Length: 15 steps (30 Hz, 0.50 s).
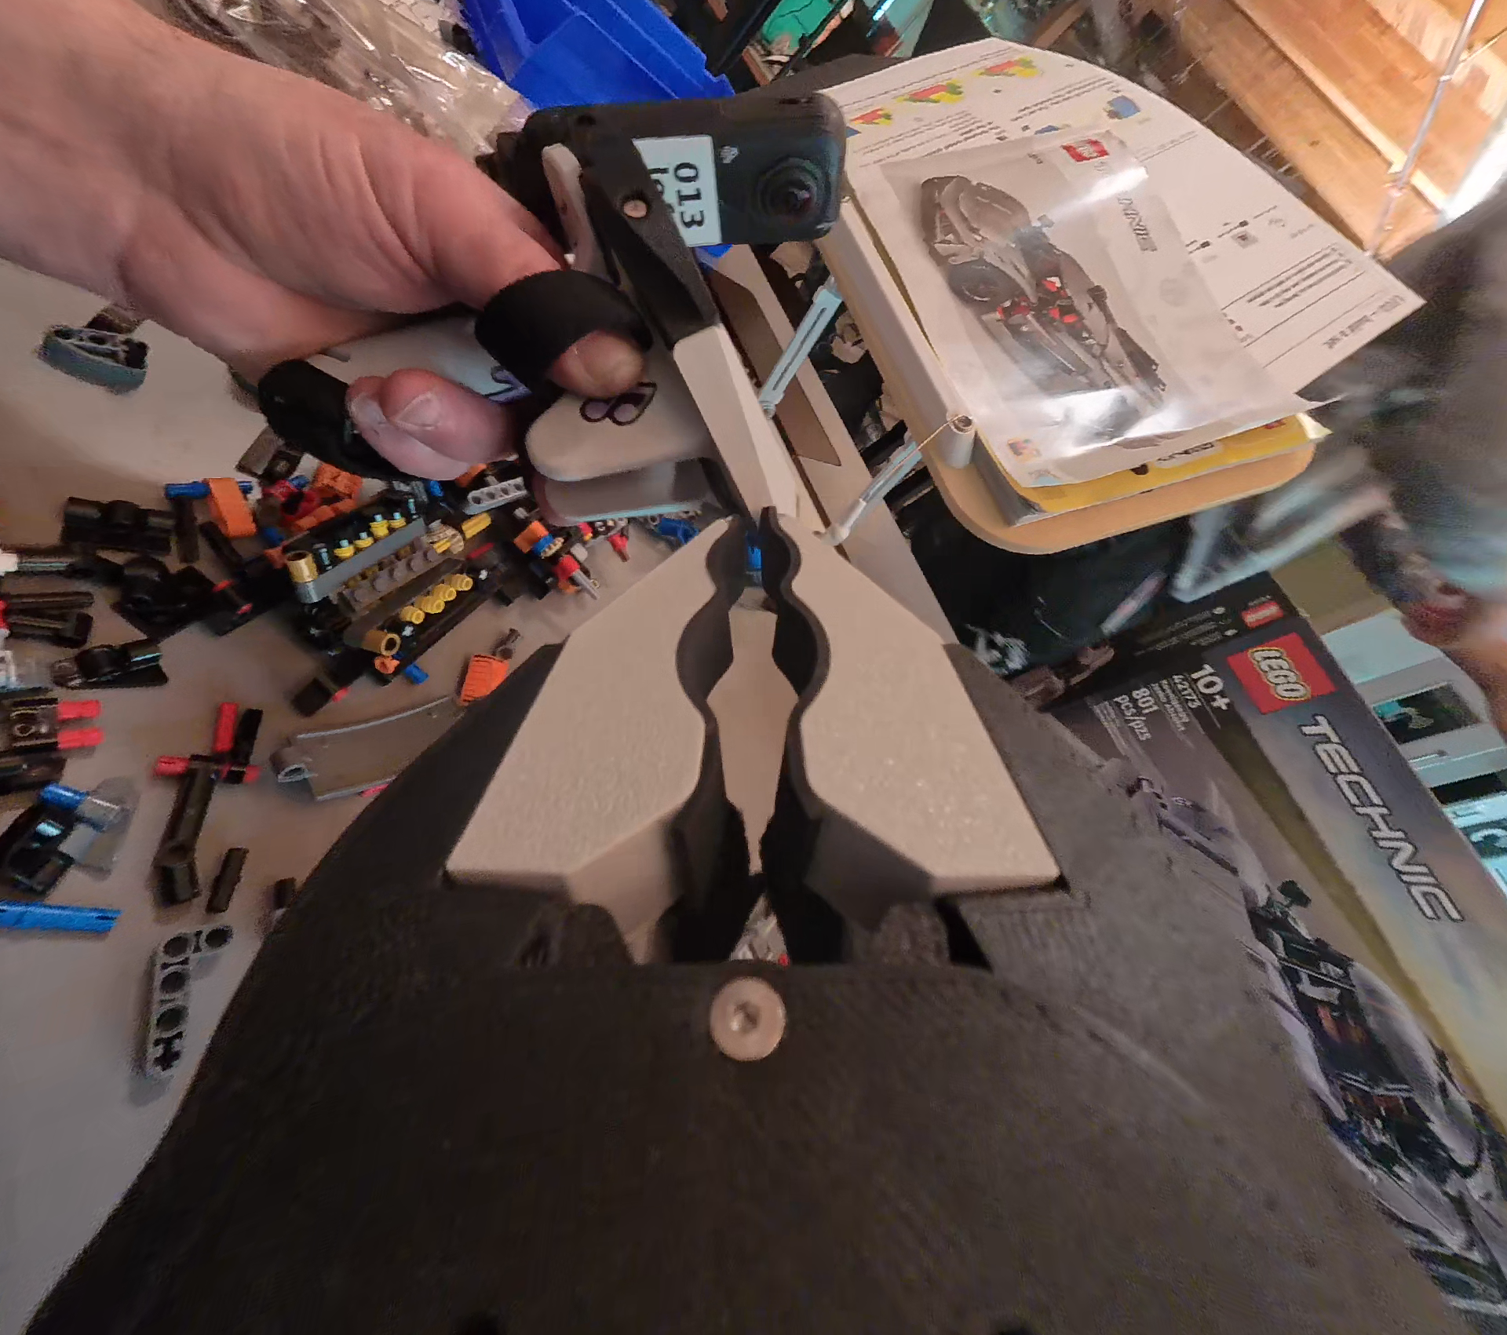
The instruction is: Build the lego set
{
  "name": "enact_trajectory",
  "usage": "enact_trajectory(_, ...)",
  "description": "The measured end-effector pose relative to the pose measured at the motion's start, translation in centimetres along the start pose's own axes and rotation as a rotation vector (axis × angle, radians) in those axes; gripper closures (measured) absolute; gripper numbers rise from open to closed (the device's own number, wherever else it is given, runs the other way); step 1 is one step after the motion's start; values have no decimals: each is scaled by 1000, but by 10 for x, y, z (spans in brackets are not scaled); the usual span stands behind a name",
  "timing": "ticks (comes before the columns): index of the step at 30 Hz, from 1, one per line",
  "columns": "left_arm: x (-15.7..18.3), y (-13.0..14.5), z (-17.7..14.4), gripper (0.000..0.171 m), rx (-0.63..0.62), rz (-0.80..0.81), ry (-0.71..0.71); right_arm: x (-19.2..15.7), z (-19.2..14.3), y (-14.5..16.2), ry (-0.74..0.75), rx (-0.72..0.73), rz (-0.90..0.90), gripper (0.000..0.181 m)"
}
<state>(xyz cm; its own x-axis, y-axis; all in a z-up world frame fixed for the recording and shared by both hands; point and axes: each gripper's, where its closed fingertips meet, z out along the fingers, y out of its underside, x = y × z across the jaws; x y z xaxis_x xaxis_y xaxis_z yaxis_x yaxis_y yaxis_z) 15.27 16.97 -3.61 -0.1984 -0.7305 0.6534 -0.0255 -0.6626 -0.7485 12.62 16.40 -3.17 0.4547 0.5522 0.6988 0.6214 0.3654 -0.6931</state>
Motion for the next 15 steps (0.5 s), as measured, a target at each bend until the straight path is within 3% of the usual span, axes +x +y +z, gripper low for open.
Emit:
enact_trajectory(2,-1,-2,1,171,7,0,-3,-8,4,-2,-20,-10,-4,181)
enact_trajectory(3,-18,-2,-2,171,6,30,-110,-16,5,-9,-53,13,-4,181)
enact_trajectory(5,-28,-1,-5,171,2,-12,-123,-32,1,-37,-134,123,52,181)
enact_trajectory(11,-17,-11,-6,171,62,-7,-61,0,0,0,-54,73,89,181)
enact_trajectory(15,-11,-10,-5,171,68,-46,-1,7,-3,-1,-15,85,61,174)
